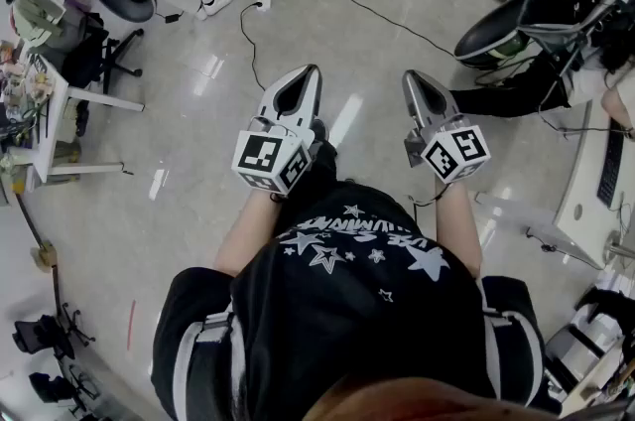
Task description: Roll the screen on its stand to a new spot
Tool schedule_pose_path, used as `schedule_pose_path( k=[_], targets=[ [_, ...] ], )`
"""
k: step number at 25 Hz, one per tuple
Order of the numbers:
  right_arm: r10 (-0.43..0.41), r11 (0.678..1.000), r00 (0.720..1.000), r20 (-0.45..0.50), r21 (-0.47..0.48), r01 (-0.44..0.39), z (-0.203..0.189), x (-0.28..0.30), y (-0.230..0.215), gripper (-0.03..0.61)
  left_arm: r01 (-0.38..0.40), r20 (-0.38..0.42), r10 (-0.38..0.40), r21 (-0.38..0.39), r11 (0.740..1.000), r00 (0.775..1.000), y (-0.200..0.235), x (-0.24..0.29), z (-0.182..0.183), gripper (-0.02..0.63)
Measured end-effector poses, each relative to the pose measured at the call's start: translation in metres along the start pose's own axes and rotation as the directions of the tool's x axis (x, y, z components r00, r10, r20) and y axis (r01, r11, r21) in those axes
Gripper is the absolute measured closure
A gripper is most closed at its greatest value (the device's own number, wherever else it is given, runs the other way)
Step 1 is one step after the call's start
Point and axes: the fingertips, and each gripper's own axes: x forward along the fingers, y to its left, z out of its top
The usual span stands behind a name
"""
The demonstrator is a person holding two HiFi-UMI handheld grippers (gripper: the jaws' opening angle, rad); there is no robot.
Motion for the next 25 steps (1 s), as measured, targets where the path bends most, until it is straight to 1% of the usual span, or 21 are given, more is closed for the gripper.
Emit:
schedule_pose_path(
  k=[3,6,10,16,20,25],
  targets=[
    [0.016,1.000,1.000,0.013,-0.023,-0.015,0.004,0.019,-0.001,0.571,0.014,0.003,-0.014,0.012,1.000,1.000,0.006,0.010,0.003,0.601],
    [0.058,0.997,0.998,0.026,-0.044,-0.057,0.008,0.043,0.007,0.572,0.020,0.005,-0.020,0.028,0.999,1.000,0.015,0.020,0.005,0.601],
    [0.094,0.993,0.995,0.014,-0.079,-0.093,0.012,0.078,0.020,0.571,0.024,0.012,-0.024,0.007,1.000,1.000,0.036,0.036,0.005,0.601],
    [0.101,0.994,0.994,-0.031,-0.049,-0.103,0.013,0.129,0.022,0.571,0.018,0.023,-0.018,-0.012,1.000,1.000,0.084,0.062,0.012,0.601],
    [0.117,0.992,0.993,-0.026,-0.045,-0.118,0.015,0.178,0.018,0.571,0.001,0.026,-0.001,-0.009,1.000,1.000,0.125,0.081,0.019,0.601],
    [0.122,0.991,0.992,-0.031,-0.054,-0.123,0.028,0.233,0.021,0.571,-0.003,0.033,0.003,-0.013,1.000,0.999,0.174,0.101,0.035,0.601]
  ],
)
